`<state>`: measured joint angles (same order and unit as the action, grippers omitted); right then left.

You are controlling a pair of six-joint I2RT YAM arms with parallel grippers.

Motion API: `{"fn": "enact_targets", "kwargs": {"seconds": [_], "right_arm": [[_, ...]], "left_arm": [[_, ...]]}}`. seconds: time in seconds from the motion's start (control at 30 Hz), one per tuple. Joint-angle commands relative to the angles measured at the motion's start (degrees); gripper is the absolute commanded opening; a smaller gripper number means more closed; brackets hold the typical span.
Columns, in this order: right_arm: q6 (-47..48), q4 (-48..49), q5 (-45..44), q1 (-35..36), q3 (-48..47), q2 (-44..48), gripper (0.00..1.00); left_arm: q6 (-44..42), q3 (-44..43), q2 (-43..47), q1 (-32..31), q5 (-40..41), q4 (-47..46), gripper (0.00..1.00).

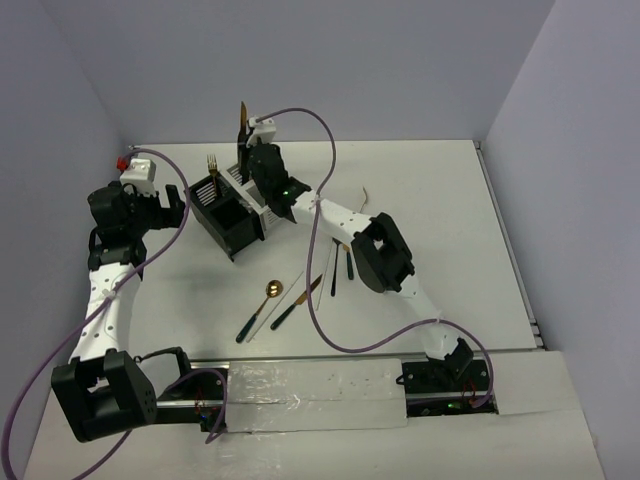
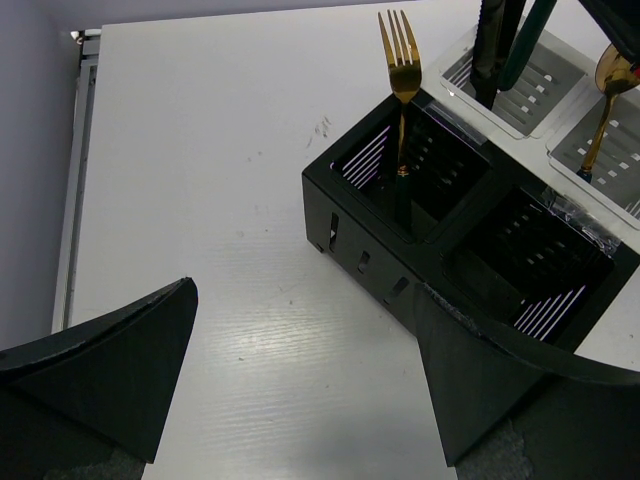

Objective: Sort the eating utensils into containers

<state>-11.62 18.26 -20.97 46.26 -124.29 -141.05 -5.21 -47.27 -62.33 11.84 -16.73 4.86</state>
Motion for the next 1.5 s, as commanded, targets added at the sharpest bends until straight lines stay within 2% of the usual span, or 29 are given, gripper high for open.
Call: {"fn": "enact_targets", "kwargs": {"seconds": [0.0,0.1,0.23,0.37,0.47,0.6,0.77,0.9,0.97,1.13,1.23,1.33,1.47], "right_arm": [[-1.04,-2.96,-1.09,0.41,-3.67,-1.68,0.03],[-2.35,-3.94,-2.48,0.41,-3.07,-1.16,0.10],[-2.45,-0.60,-0.84,0.41,1.51,0.95,0.27],[-1.22,-1.92,-0.12,0.67,1.50,2.53,0.36],[1.24,1.23,-0.30,1.02,6.33,7.36,0.39],[3.26,2.66,3.21,1.11,13.54,17.73,0.48],[4.32,-8.22,5.86,0.94,19.07,32.46,0.59],[1.44,-18.42,3.92,-3.35,26.63,41.81,0.61],[-0.85,-27.20,3.75,-6.34,28.83,44.88,0.61],[-8.42,-39.78,5.94,-17.23,32.44,45.17,0.60],[-9.47,-45.05,9.18,-19.62,30.96,40.70,0.61],[-10.35,-50.94,12.00,-22.26,24.65,31.93,0.65],[-11.14,-54.29,12.09,-23.58,20.94,25.22,0.65]], "left_arm": [[-0.24,-0.37,0.54,0.73,-0.50,-2.31,0.99],[-0.15,-0.46,0.71,0.73,-0.32,-2.40,0.99],[0.20,-0.63,0.98,0.82,-0.67,-2.23,0.99],[0.38,-0.72,1.33,0.91,-0.76,-1.96,0.99],[0.12,-0.90,1.42,0.91,-1.11,-1.09,0.99],[-0.67,-0.90,1.94,0.91,-0.85,-0.56,0.99],[-1.90,-1.25,3.08,1.00,-0.32,1.20,0.99],[-3.75,-0.72,4.40,1.00,-0.14,2.43,0.99],[-4.80,0.32,4.75,1.00,-0.14,2.52,0.99],[-5.42,2.61,3.97,1.08,-0.14,0.68,0.99],[-5.25,3.41,2.74,1.17,0.12,-0.55,0.99],[-5.16,3.93,1.77,1.08,0.65,-1.52,0.99],[-5.60,5.33,1.33,1.08,1.00,-3.18,0.99]]}}
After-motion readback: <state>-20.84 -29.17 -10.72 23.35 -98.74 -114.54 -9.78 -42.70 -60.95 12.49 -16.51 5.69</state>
